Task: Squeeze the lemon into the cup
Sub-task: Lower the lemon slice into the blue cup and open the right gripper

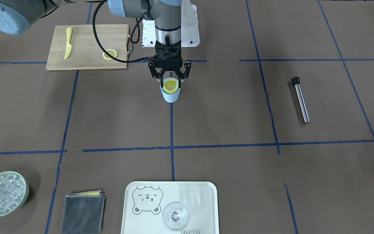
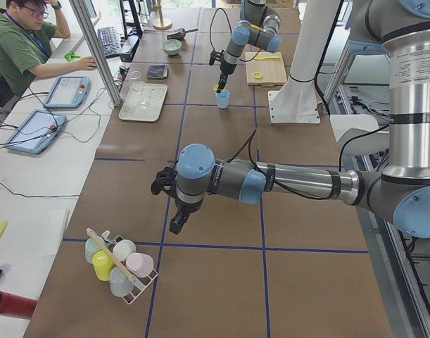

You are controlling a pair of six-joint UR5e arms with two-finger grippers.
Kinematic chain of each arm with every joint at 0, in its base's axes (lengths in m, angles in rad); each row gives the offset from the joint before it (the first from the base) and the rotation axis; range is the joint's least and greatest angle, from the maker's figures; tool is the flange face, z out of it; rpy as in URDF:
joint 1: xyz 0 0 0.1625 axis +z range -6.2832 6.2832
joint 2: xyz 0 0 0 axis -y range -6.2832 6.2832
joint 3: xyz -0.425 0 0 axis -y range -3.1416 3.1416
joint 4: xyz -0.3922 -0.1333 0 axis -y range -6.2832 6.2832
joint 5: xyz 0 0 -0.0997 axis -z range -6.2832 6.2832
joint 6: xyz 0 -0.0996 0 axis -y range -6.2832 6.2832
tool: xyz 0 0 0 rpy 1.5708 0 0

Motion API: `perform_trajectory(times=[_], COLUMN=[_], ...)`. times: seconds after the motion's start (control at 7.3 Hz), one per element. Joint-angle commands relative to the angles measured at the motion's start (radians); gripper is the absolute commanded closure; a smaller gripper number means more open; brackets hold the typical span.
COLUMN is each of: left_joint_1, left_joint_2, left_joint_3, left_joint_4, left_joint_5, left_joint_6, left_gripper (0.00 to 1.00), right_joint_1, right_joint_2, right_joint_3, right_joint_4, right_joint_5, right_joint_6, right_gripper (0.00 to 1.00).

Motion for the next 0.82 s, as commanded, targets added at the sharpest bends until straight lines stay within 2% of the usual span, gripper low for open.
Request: perform_trajectory(times=[0.0,0.55,0.68], left_joint_1=[0.000,0.000,0.000], left_joint_2=[0.000,0.000,0.000], left_joint_3=[0.002,0.002,0.002], left_joint_4=[0.000,0.000,0.000], left_joint_5=[0.000,0.000,0.000], left_joint_6=[0.000,0.000,0.002], left_gripper=[0.00,0.00,0.00], right_joint_1=[-0.009,-0.024,-0.024], right_joint_2=[-0.005,-0.011,-0.011], right_joint_3=[-0.001,0.001,0.001], right_joint_4=[-0.007,-0.018,-0.018], right_joint_5=[0.012,0.011,0.011], right_joint_6=[0.001,0.001,0.001], right_gripper=[0.34,0.30,0.22])
